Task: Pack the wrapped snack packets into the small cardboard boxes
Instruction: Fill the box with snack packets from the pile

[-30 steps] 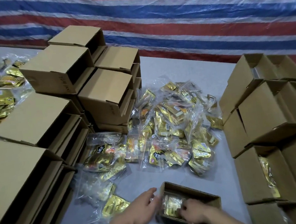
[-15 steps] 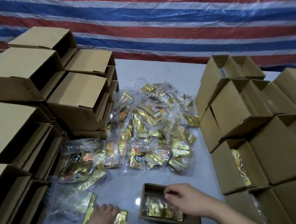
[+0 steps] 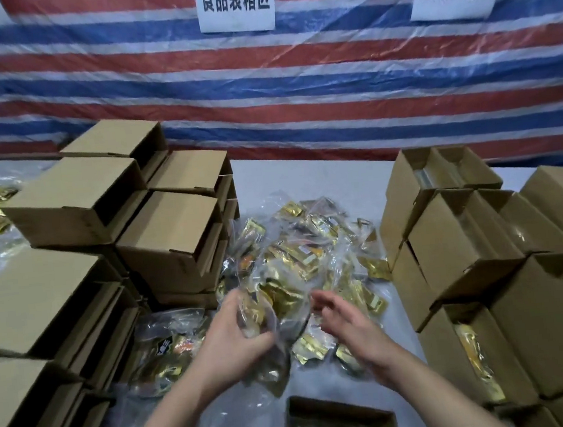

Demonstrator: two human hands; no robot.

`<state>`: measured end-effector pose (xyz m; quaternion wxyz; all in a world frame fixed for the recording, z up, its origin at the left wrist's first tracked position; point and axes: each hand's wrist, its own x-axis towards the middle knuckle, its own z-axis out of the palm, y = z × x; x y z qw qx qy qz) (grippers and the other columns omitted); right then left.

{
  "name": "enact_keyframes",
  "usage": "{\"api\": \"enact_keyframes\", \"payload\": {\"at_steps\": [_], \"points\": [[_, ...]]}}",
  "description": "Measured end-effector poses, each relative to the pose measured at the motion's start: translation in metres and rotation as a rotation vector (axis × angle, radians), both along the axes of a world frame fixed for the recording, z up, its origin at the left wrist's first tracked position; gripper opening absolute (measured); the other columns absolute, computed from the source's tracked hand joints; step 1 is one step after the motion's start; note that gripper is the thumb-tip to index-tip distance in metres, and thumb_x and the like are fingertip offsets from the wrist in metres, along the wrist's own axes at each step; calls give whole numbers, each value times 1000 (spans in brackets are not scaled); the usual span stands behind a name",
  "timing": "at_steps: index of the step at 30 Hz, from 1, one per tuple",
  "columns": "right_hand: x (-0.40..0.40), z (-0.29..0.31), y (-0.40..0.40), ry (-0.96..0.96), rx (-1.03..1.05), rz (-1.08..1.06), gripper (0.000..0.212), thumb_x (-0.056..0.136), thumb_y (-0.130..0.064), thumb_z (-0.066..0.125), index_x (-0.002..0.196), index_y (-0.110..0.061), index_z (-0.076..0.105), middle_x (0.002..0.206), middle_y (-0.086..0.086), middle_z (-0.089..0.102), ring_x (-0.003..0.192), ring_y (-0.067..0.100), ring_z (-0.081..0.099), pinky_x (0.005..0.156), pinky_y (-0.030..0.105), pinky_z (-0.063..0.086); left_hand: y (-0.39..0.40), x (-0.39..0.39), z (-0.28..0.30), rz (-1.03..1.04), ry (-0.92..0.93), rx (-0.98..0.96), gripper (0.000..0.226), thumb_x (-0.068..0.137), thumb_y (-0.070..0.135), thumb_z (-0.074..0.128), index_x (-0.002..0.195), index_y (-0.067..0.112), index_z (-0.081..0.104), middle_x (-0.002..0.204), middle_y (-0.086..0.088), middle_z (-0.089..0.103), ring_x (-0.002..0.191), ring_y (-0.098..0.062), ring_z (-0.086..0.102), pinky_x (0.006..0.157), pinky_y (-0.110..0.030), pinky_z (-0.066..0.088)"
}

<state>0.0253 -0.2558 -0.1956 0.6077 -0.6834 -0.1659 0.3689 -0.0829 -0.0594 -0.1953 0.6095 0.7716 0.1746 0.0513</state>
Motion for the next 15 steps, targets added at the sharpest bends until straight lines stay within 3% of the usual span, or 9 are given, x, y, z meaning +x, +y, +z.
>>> {"api": "enact_keyframes", "payload": {"at_steps": [2,4,7,8,9,11,12,13,15], "points": [[7,19,10,132,205,19,106,57,-75,77,144,-25,43,145,3,53,135,18,49,114,38,37,-7,16,29,-67,-63,-177,50,55,32,87,95,40,59,84,13,70,73,-5,68,58,-19,52],[12,37,13,227,387,56,114,60,-72,78,149,-15,36,146,12,52,136,26,48,112,46,40,-19,30,52,-130,-102,-274,58,59,28,85,111,34,59,95,9,72,87,-8,70,68,-20,54],[13,62,15,392,558,112,90,64,-68,80,135,-16,60,133,17,62,120,35,60,87,44,56,-49,49,77,-160,-105,-232,90,67,44,81,141,24,34,104,10,73,89,-13,73,70,-23,57],[14,66,15,412,600,121,82,66,-70,77,130,-21,66,130,17,64,117,35,61,83,44,57,-60,55,83,-138,-114,-176,97,68,57,78,146,30,26,114,13,70,95,-15,72,74,-29,59],[14,69,14,407,641,118,71,74,-71,69,128,-24,68,128,15,65,118,32,62,85,42,57,-71,60,88,-102,-121,-71,100,67,75,70,148,43,20,137,10,57,113,-19,66,89,-39,57],[17,75,10,407,682,20,59,94,-66,41,129,-26,66,126,8,68,120,22,63,92,34,54,-85,69,94,-49,-112,285,101,67,94,42,150,52,4,159,22,15,148,-15,21,120,-46,25],[19,78,7,415,672,-37,58,101,-60,29,131,-25,65,126,6,68,120,20,63,92,32,54,-88,72,95,-48,-132,405,101,67,95,32,150,51,-4,159,28,3,149,-5,3,123,-41,10],[23,77,4,403,658,-88,57,105,-55,23,132,-24,63,127,6,67,120,20,62,92,31,54,-91,75,96,-59,-153,438,103,66,97,28,149,50,-11,158,30,-3,147,1,-5,122,-37,4],[25,76,-2,338,627,-143,51,104,-55,33,133,-26,62,132,5,64,124,20,60,92,30,53,-92,81,98,-87,-178,401,106,64,100,24,150,49,-9,160,28,0,147,4,0,121,-34,7]]}}
